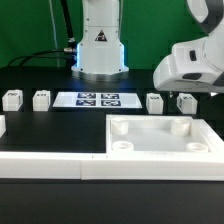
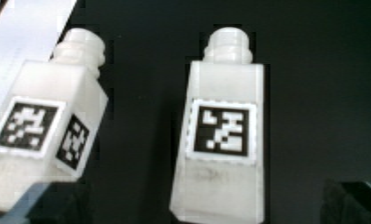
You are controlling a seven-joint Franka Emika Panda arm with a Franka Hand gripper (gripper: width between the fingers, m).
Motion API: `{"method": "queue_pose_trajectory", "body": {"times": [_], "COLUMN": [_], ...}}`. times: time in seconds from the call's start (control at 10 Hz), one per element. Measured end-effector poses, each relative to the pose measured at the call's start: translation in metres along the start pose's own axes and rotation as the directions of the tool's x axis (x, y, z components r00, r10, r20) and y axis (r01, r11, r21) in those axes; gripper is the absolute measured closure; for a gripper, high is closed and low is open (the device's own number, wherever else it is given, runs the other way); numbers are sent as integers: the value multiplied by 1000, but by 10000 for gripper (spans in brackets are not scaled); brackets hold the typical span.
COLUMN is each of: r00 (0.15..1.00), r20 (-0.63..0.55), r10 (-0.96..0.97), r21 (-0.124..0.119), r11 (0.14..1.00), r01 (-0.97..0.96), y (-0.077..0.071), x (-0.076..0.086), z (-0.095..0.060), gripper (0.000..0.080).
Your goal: Assemble square table
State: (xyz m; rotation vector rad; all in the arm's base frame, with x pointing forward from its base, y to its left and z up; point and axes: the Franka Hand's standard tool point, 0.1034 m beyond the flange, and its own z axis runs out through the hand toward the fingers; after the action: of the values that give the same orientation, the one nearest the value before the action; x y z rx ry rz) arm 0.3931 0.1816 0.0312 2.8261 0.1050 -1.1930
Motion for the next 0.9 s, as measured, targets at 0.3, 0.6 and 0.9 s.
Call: {"method": "queue_pose_trajectory", "body": {"times": [0.3, 0.6, 0.9], "r00": [997, 983, 983], "r20": [40, 141, 143], "r10": [60, 117, 114], "r21": [38, 74, 72], "r11": [997, 989, 989], "r01": [-61, -128, -125], "y": [-6, -20, -21], "x": [-3, -1, -1], "z": [7, 35, 36], "gripper": [150, 150, 272]}}
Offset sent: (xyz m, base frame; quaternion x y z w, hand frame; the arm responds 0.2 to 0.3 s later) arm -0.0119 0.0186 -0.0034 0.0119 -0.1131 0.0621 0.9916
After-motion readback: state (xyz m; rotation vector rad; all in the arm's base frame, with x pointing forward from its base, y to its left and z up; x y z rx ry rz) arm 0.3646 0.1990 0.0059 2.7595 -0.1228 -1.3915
